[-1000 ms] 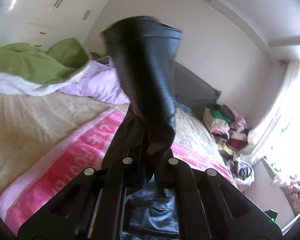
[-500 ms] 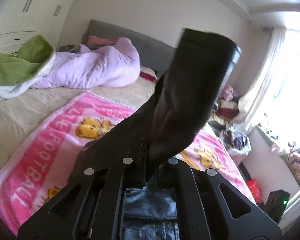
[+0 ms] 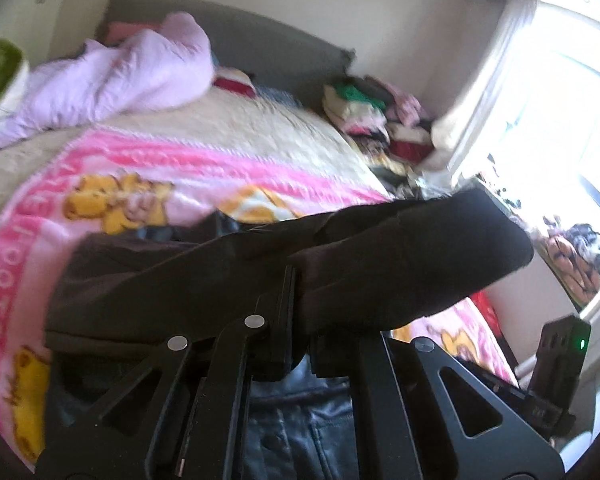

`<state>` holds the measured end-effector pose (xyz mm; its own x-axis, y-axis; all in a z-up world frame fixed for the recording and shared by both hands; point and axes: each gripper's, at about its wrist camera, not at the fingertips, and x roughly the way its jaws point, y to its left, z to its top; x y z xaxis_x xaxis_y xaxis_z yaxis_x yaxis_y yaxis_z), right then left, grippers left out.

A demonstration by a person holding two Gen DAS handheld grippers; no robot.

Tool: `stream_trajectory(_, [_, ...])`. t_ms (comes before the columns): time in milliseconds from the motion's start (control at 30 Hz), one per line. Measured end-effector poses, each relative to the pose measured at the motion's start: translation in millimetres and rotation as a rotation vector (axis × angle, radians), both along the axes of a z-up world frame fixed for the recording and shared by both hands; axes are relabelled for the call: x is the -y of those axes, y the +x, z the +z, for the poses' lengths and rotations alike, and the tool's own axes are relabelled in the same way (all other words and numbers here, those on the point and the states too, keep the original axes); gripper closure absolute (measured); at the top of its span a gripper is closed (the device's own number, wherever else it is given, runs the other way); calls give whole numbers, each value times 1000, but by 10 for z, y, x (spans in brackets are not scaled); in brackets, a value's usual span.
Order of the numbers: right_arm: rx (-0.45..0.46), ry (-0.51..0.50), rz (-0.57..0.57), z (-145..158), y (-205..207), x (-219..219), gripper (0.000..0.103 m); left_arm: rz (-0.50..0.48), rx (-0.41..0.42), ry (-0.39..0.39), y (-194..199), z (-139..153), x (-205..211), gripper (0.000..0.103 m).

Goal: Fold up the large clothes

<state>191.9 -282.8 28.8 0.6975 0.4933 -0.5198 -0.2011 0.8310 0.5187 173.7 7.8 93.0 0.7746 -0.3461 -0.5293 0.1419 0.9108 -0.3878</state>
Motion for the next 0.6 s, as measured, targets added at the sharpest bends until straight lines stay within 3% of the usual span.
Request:
stream_trajectory(200, [-52, 35, -69, -150, 23, 241, 4, -99, -80, 42, 101, -426, 297, 99])
stream_trajectory(333, [-100, 133, -60, -243, 66, 325, 4, -141, -137, 92, 103, -697, 432, 95])
stream_trajectory(433, [-159, 233, -31, -354, 141, 303, 4, -169, -166, 145, 63, -841, 534, 89])
stream_trajectory(533, [-215, 324, 17, -451, 202, 225, 5, -184, -191, 206, 15, -975, 622, 74])
stream_trajectory(600, [-253, 381, 63, -529, 237, 129, 8, -184, -214, 270, -39, -1062, 693, 71])
